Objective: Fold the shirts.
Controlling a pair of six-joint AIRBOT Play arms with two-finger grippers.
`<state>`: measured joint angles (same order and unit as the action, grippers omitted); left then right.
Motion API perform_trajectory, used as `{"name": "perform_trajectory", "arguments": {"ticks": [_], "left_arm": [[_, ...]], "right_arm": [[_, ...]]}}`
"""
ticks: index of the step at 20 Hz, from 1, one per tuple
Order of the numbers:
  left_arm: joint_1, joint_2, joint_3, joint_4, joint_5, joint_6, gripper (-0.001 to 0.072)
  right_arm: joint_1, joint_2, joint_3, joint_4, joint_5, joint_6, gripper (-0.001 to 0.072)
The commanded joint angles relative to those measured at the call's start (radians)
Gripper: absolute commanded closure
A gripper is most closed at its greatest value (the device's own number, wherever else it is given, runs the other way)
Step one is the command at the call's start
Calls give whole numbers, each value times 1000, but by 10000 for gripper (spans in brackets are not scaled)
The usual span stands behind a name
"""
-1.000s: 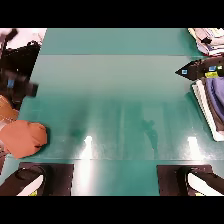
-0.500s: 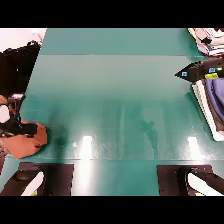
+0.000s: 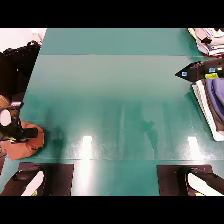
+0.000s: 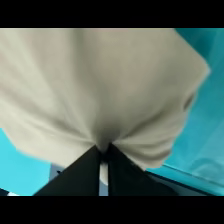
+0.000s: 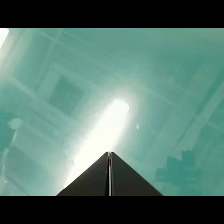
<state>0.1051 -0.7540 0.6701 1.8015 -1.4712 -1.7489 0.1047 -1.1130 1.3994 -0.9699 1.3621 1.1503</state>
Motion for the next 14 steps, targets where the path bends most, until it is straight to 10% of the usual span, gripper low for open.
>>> {"name": "perform_trajectory", "arguments": {"ticks": [1,8,14], "left_arm": [[2,1,209,-63,-35,2,684],[-214,-10,970,-93,-35,-24,687],[-509,-135,1068,-102,-40,-85,688]], "right_arm": [[1,1,1,1,-8,0,697],[-7,3,4,24,-134,1,697],[-7,1,162,35,-212,1,697]]}}
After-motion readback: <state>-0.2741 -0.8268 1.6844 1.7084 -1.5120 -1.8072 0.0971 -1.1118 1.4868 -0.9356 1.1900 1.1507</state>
